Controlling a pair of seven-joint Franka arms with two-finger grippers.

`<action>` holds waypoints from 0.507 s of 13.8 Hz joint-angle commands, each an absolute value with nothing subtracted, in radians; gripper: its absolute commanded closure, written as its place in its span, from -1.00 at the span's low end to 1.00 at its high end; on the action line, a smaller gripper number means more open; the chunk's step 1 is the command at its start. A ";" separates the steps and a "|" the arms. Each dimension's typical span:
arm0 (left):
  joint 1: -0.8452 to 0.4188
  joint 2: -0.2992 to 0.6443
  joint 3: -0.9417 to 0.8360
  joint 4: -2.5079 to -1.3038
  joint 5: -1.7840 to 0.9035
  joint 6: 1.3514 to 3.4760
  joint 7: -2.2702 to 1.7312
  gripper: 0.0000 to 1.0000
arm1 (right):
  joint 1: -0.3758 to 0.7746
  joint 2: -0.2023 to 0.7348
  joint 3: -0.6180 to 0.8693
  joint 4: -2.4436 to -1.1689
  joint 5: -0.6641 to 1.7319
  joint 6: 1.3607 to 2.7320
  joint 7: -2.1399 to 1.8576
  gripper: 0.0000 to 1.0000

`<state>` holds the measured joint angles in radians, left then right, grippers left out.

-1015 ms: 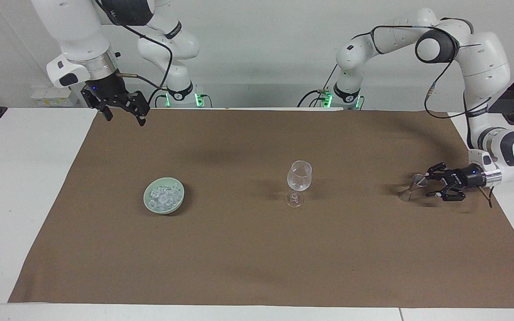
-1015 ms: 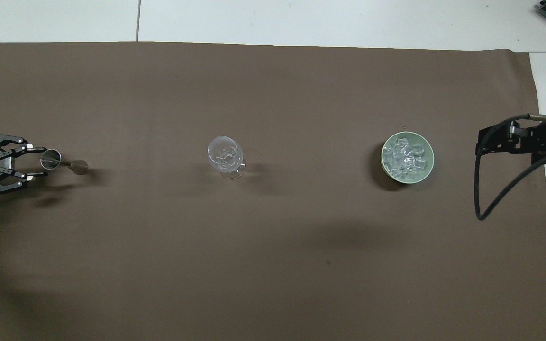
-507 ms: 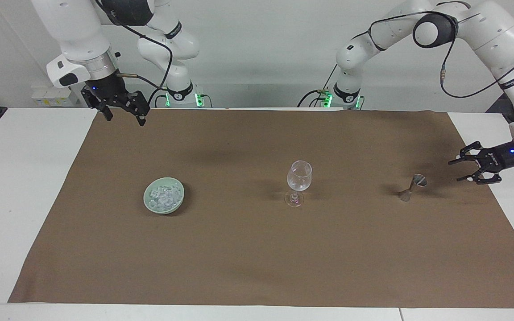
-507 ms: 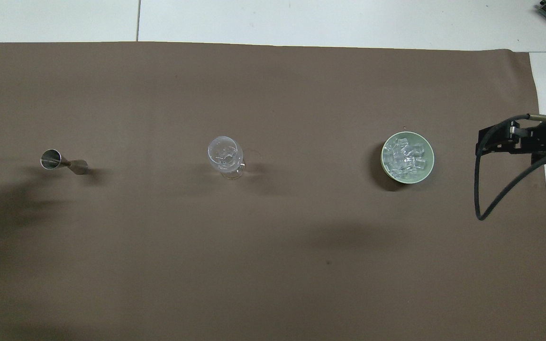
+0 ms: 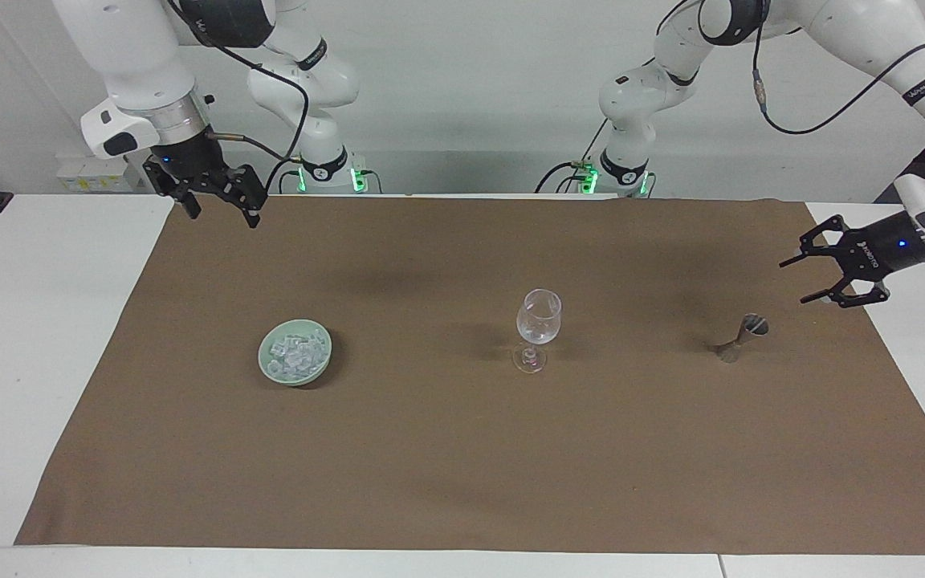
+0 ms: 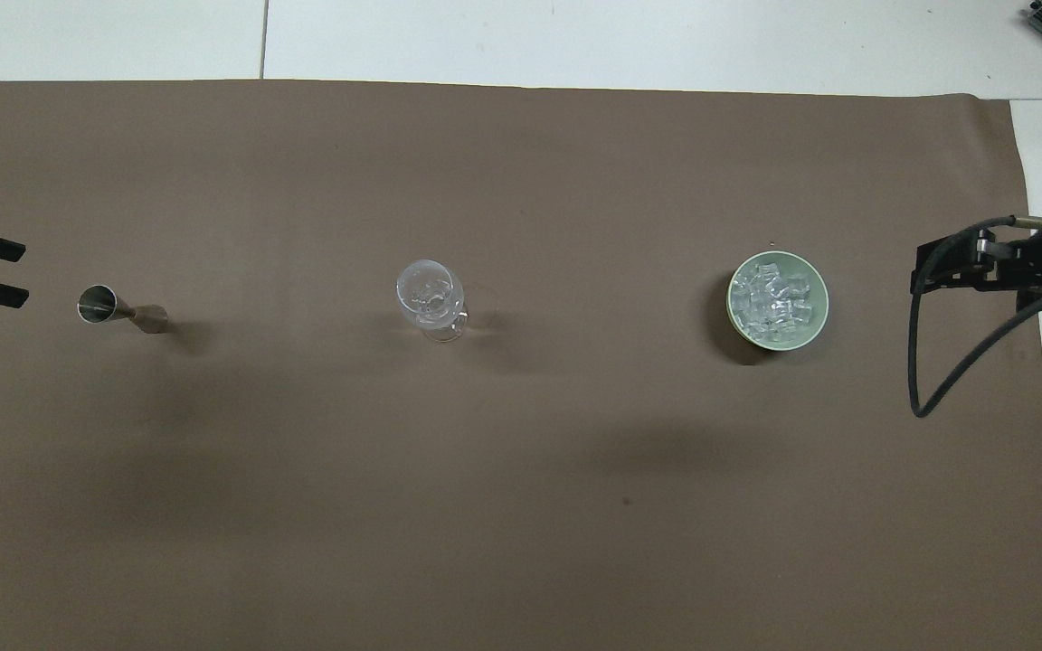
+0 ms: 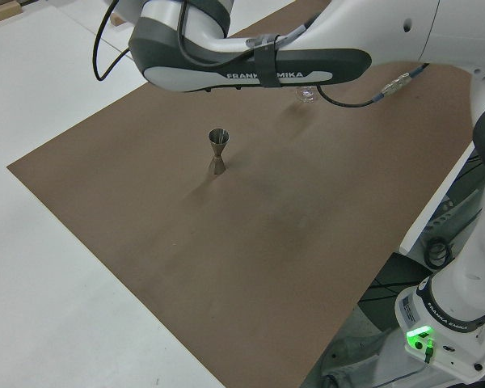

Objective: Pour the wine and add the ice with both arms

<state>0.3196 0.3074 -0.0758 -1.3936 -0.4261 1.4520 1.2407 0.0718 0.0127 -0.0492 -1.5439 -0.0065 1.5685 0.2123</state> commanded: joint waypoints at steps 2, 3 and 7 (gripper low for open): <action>0.187 0.213 -0.054 -1.431 -0.267 1.548 0.875 -0.66 | 0.055 0.009 -0.052 -1.607 0.017 1.658 0.169 -1.00; 0.167 0.190 -0.054 -1.442 -0.256 1.552 0.777 -0.69 | 0.055 0.011 -0.052 -1.630 0.017 1.687 0.167 -1.00; 0.046 0.140 -0.055 -1.445 -0.117 1.554 0.317 -0.71 | 0.061 0.060 -0.052 -1.695 0.012 1.810 0.160 -1.00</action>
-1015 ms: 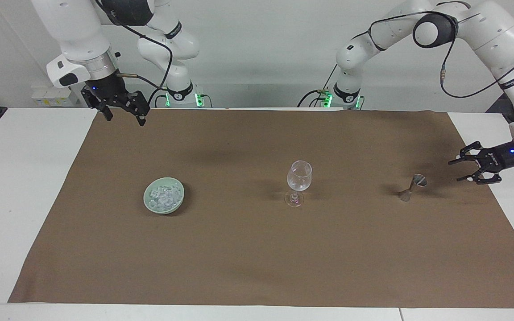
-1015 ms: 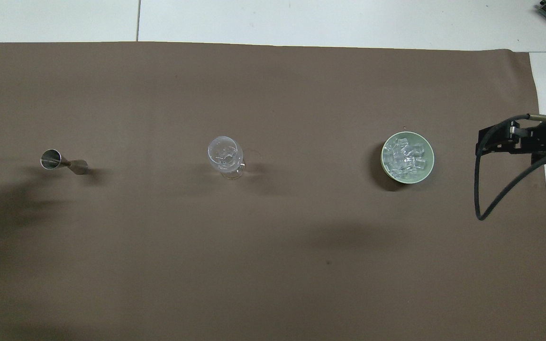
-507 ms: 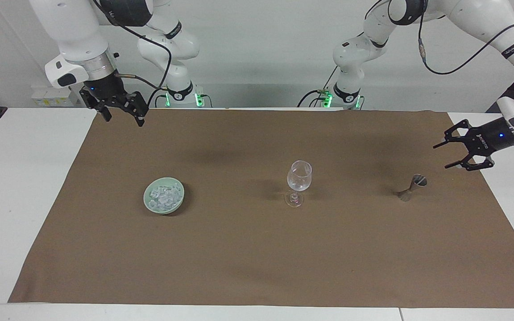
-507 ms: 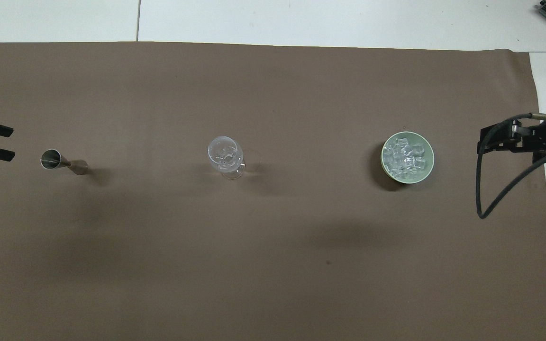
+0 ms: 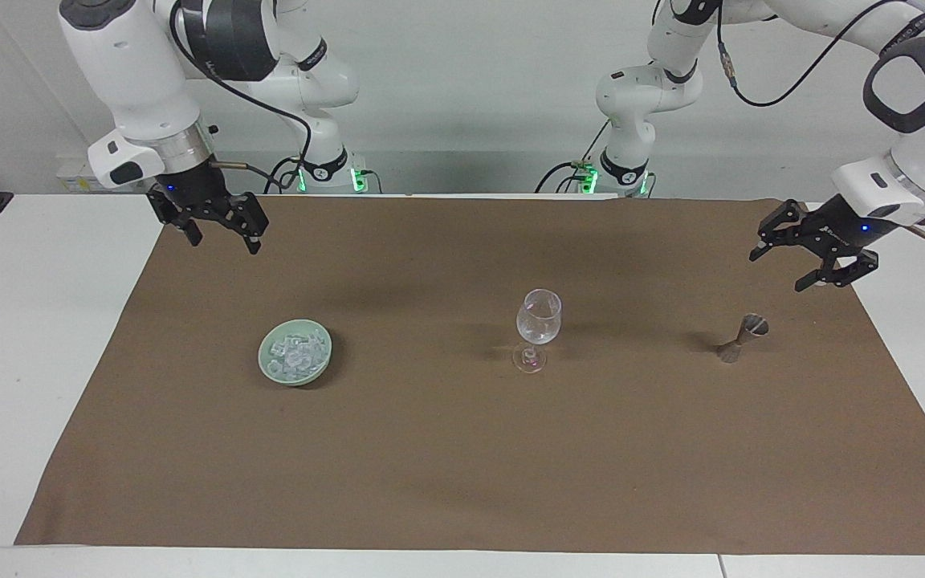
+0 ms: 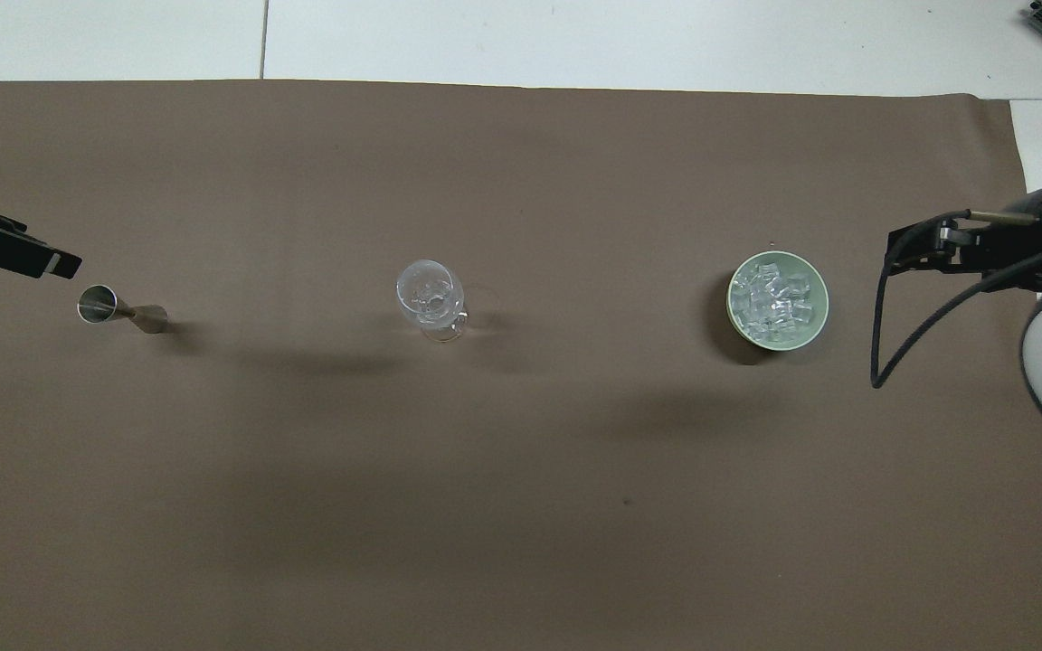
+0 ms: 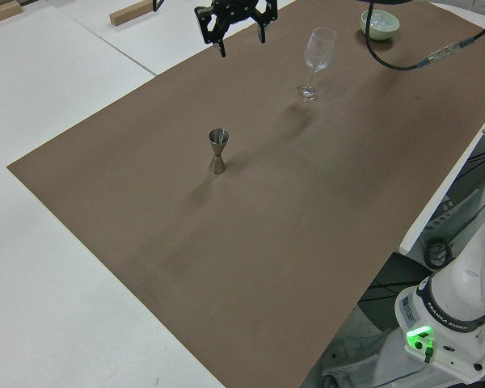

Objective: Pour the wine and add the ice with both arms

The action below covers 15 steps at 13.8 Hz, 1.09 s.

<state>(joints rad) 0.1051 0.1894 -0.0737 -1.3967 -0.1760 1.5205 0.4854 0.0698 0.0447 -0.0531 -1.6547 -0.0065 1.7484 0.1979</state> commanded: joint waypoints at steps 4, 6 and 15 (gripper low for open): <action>0.003 0.010 -0.060 -1.590 -0.054 1.719 0.226 -0.77 | 0.074 0.110 -0.048 -1.779 0.012 1.949 0.112 -1.00; -0.015 -0.026 -0.060 -1.635 -0.026 1.746 0.166 -0.76 | 0.074 0.110 -0.048 -1.860 0.012 2.038 0.078 -1.00; 0.000 -0.026 -0.063 -1.582 0.057 1.663 -0.010 -0.82 | 0.126 0.221 -0.046 -1.968 0.002 2.279 0.043 -1.00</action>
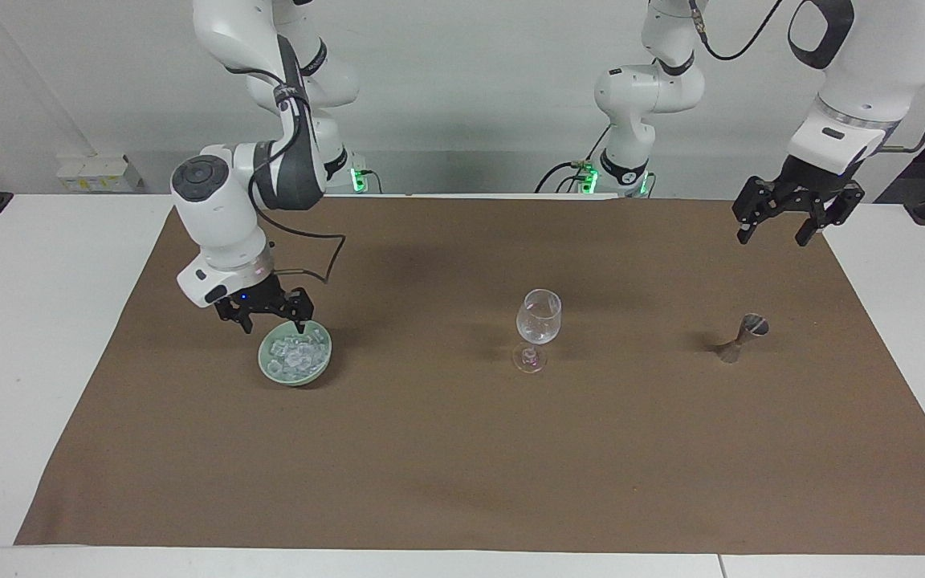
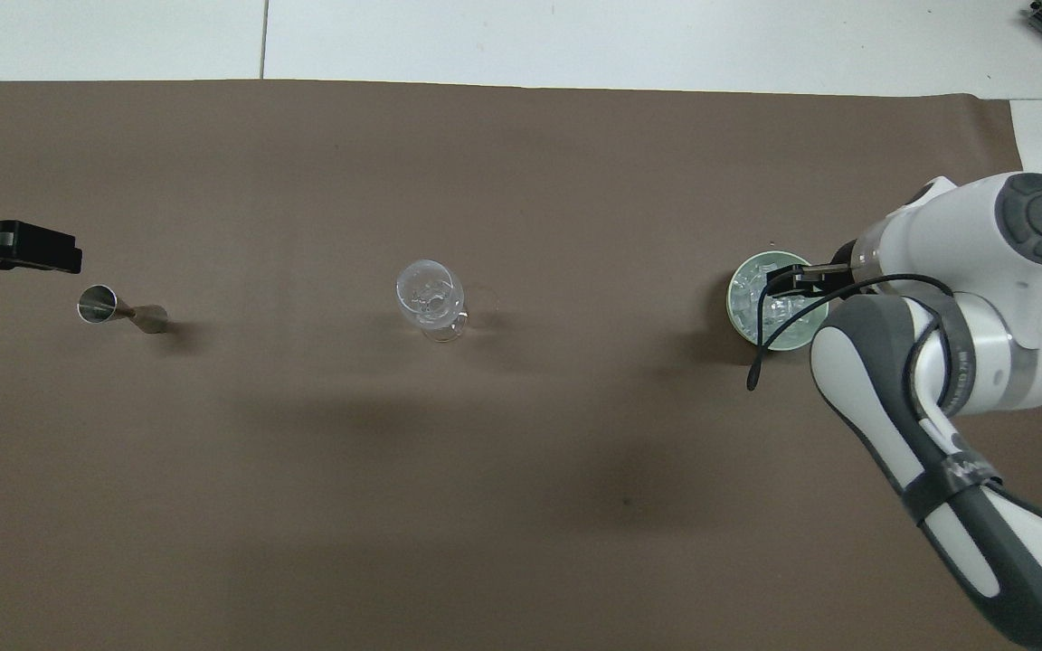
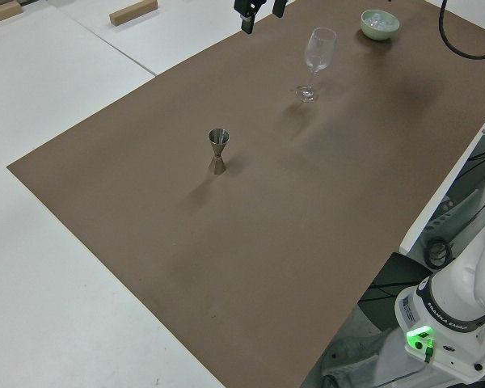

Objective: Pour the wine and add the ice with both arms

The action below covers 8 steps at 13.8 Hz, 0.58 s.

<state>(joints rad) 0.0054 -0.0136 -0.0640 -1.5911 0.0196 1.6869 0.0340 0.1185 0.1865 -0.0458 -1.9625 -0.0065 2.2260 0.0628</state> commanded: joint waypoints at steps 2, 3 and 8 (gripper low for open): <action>0.002 -0.026 -0.063 -1.582 0.058 1.651 -0.052 -0.84 | 0.127 0.235 -0.046 -1.968 -0.009 2.299 0.038 -1.00; 0.003 -0.026 -0.057 -1.580 0.057 1.632 -0.067 -0.84 | 0.127 0.235 -0.046 -1.968 -0.030 2.299 0.038 -0.92; 0.021 -0.026 -0.051 -1.566 0.005 1.603 -0.072 -0.88 | 0.127 0.242 -0.046 -1.991 -0.115 2.330 0.032 -0.70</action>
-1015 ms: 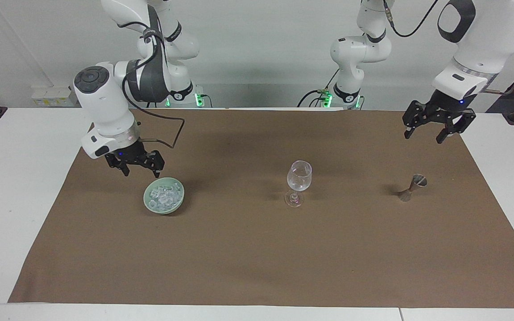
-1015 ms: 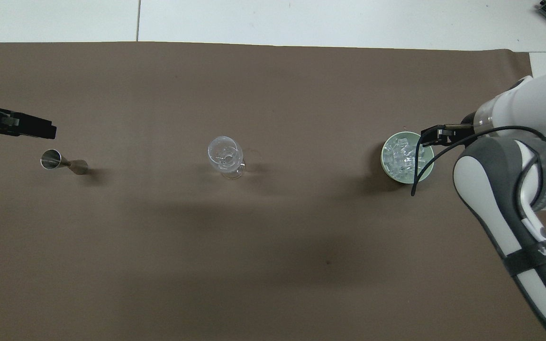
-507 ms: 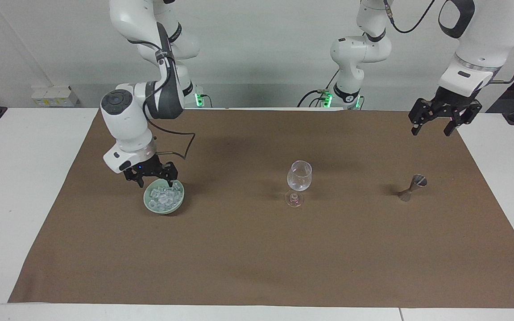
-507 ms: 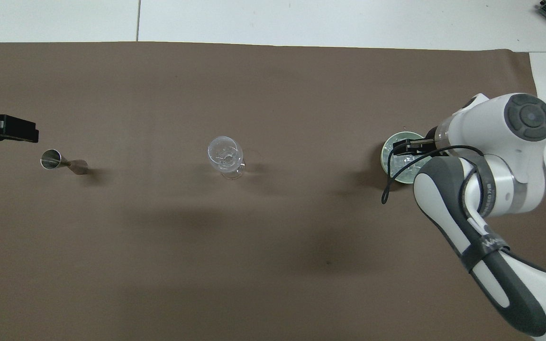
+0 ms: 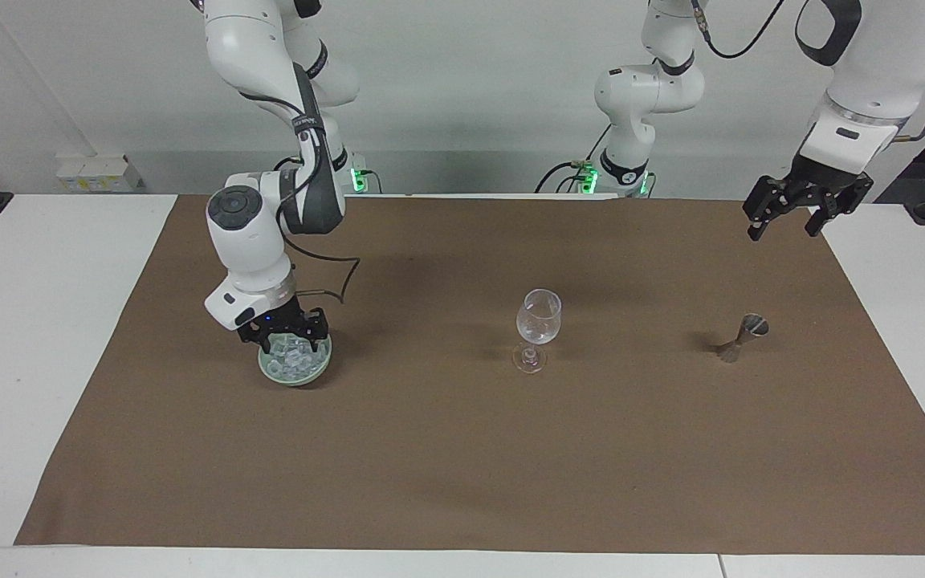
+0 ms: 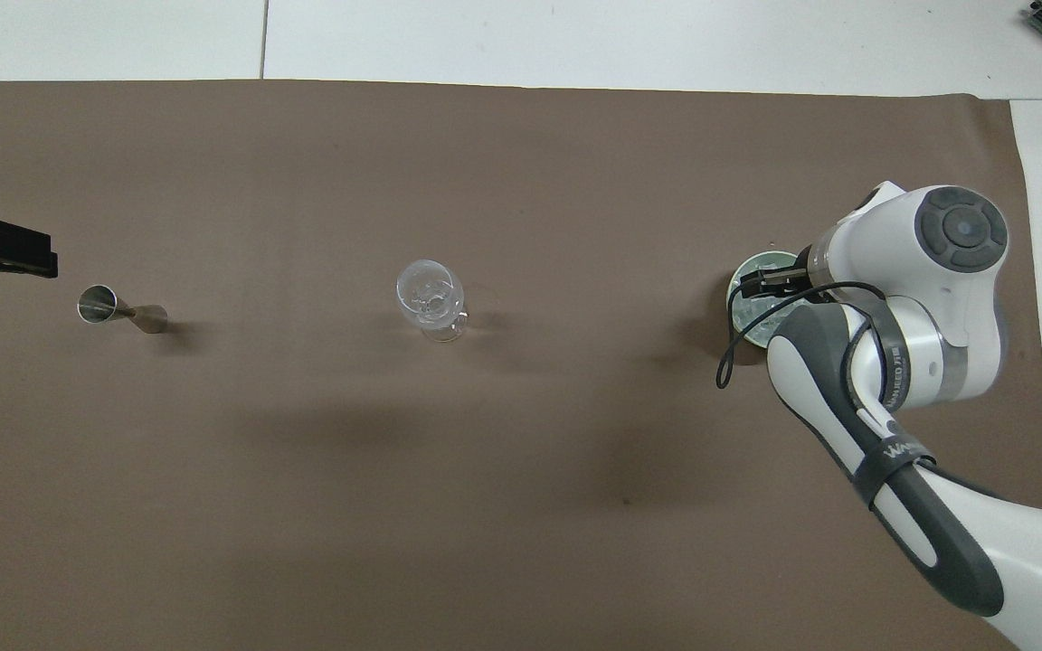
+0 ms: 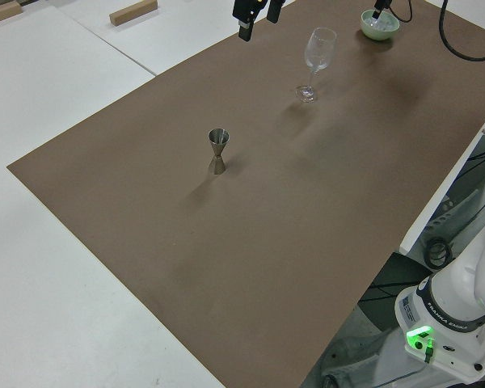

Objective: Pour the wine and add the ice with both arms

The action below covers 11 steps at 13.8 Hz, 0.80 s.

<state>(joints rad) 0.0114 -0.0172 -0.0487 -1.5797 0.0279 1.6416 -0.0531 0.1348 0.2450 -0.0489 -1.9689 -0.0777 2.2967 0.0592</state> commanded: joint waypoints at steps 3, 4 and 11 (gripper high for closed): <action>0.023 -0.028 -0.051 -1.562 0.011 1.601 -0.051 -0.90 | 0.129 0.250 -0.046 -1.993 -0.121 2.348 0.031 -0.57; 0.026 -0.028 -0.051 -1.562 0.003 1.603 -0.043 -1.00 | 0.130 0.258 -0.046 -1.993 -0.123 2.350 0.032 -0.54; 0.040 -0.025 -0.054 -1.539 0.003 1.600 -0.008 -1.00 | 0.146 0.265 -0.046 -1.991 -0.130 2.350 0.032 0.05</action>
<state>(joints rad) 0.0227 -0.0194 -0.0476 -1.5458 0.0170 1.6213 -0.0305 0.1483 0.2644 -0.0470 -1.9823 -0.1118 2.3272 0.0508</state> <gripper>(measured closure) 0.000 0.423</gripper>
